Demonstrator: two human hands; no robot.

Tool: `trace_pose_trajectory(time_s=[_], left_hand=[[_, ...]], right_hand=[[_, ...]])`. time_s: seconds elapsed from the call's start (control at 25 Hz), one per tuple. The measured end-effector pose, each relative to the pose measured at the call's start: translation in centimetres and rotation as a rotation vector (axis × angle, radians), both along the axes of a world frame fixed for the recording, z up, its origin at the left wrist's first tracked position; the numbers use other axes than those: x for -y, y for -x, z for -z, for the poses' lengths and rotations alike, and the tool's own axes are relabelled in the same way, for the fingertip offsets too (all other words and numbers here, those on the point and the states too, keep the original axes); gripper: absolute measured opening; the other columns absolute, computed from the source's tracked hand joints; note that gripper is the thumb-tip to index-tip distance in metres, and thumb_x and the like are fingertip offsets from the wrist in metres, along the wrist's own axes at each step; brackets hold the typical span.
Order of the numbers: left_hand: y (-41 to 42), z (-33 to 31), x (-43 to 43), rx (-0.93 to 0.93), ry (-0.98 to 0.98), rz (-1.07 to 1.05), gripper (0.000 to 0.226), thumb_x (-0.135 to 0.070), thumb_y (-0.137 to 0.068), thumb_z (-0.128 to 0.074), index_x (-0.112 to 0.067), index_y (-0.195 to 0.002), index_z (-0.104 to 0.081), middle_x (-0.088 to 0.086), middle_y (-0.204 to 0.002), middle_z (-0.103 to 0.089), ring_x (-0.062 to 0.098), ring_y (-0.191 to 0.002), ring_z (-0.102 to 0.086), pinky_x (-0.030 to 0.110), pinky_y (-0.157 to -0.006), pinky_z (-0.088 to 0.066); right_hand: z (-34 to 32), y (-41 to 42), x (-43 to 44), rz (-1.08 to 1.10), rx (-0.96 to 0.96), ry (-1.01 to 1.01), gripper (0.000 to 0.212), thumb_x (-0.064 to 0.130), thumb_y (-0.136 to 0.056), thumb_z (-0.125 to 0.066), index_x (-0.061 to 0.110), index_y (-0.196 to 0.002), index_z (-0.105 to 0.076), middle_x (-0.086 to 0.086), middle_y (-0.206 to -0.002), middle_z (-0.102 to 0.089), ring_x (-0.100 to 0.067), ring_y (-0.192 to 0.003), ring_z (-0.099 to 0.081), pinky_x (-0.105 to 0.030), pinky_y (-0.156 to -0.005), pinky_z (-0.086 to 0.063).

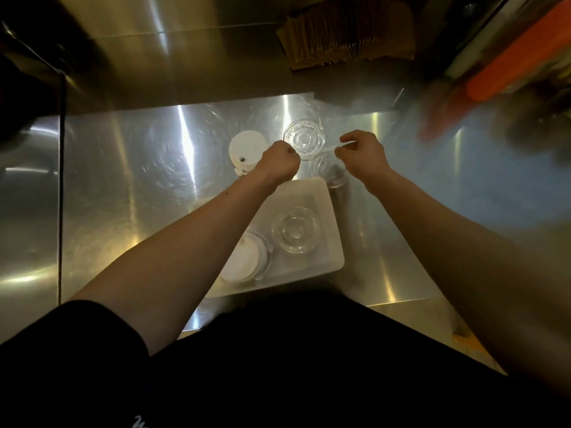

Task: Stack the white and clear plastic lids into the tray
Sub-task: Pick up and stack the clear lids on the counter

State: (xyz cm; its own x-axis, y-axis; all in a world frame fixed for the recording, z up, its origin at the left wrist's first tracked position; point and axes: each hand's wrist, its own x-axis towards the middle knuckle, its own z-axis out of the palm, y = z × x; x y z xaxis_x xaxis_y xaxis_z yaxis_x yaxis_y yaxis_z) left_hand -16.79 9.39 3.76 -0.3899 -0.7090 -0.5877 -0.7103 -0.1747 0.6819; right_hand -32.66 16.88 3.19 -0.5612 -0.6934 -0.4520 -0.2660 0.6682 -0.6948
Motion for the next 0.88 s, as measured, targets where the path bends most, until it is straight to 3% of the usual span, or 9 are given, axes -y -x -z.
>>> trace_pose_trajectory(time_s=[0.08, 0.16, 0.32, 0.52, 0.6, 0.76, 0.88], left_hand=[[0.9, 0.2, 0.3, 0.028, -0.039, 0.045, 0.027, 0.002, -0.075, -0.04, -0.015, -0.054, -0.033, 0.003, -0.057, -0.034, 0.02, -0.057, -0.039, 0.031, -0.055, -0.031], [1.9, 0.3, 0.4, 0.09, -0.032, 0.118, 0.033, 0.004, -0.079, -0.045, -0.014, -0.054, -0.035, 0.002, -0.057, -0.034, 0.015, -0.05, -0.035, 0.026, -0.048, -0.028], [3.7, 0.8, 0.3, 0.124, -0.098, 0.103, 0.022, 0.001, -0.077, -0.042, -0.013, -0.06, -0.039, 0.004, -0.06, -0.038, 0.016, -0.05, -0.035, 0.023, -0.048, -0.024], [4.9, 1.8, 0.5, 0.066, -0.194, 0.03, 0.007, -0.004, -0.067, -0.04, -0.01, -0.065, -0.044, 0.009, -0.063, -0.04, 0.019, -0.052, -0.044, 0.029, -0.056, -0.032], [5.1, 1.8, 0.7, 0.047, -0.21, -0.002, 0.009, -0.002, -0.073, -0.044, -0.01, -0.068, -0.043, 0.008, -0.065, -0.04, 0.019, -0.053, -0.044, 0.031, -0.058, -0.035], [5.2, 2.1, 0.8, 0.013, -0.223, -0.019, 0.016, 0.004, -0.08, -0.049, -0.008, -0.072, -0.043, 0.008, -0.065, -0.038, 0.019, -0.057, -0.045, 0.032, -0.058, -0.038], [5.1, 2.2, 0.9, -0.022, -0.206, -0.028, 0.016, 0.008, -0.08, -0.055, -0.008, -0.079, -0.055, 0.014, -0.075, -0.047, 0.021, -0.053, -0.052, 0.03, -0.055, -0.046]], right_hand=[[0.6, 0.4, -0.5, -0.004, -0.022, -0.01, 0.039, 0.015, -0.09, -0.063, 0.011, -0.128, -0.057, -0.009, -0.12, -0.061, -0.019, -0.089, -0.062, -0.023, -0.071, -0.055], [1.2, 0.9, -1.1, -0.002, -0.019, -0.015, 0.043, 0.014, -0.089, -0.063, 0.01, -0.131, -0.055, -0.015, -0.128, -0.059, -0.025, -0.109, -0.061, -0.036, -0.09, -0.055], [2.5, 1.7, -2.2, 0.019, 0.035, -0.045, 0.051, 0.009, -0.088, -0.062, 0.008, -0.137, -0.048, -0.017, -0.132, -0.056, -0.031, -0.116, -0.06, -0.044, -0.099, -0.052], [3.9, 2.3, -2.4, 0.038, 0.048, -0.053, 0.05, 0.009, -0.086, -0.062, 0.009, -0.135, -0.051, -0.016, -0.128, -0.06, -0.028, -0.115, -0.061, -0.043, -0.1, -0.051], [4.2, 2.2, -2.2, 0.062, 0.066, -0.043, 0.047, 0.009, -0.085, -0.062, 0.009, -0.132, -0.054, -0.016, -0.126, -0.062, -0.028, -0.112, -0.062, -0.044, -0.097, -0.053], [4.9, 2.4, -2.3, 0.162, 0.129, -0.046, 0.042, 0.011, -0.082, -0.063, 0.011, -0.124, -0.06, -0.015, -0.118, -0.066, -0.028, -0.097, -0.067, -0.045, -0.088, -0.057], [4.9, 2.4, -2.7, 0.213, 0.136, -0.033, 0.039, 0.01, -0.081, -0.061, 0.01, -0.12, -0.062, -0.015, -0.11, -0.069, -0.028, -0.086, -0.068, -0.042, -0.075, -0.059]])
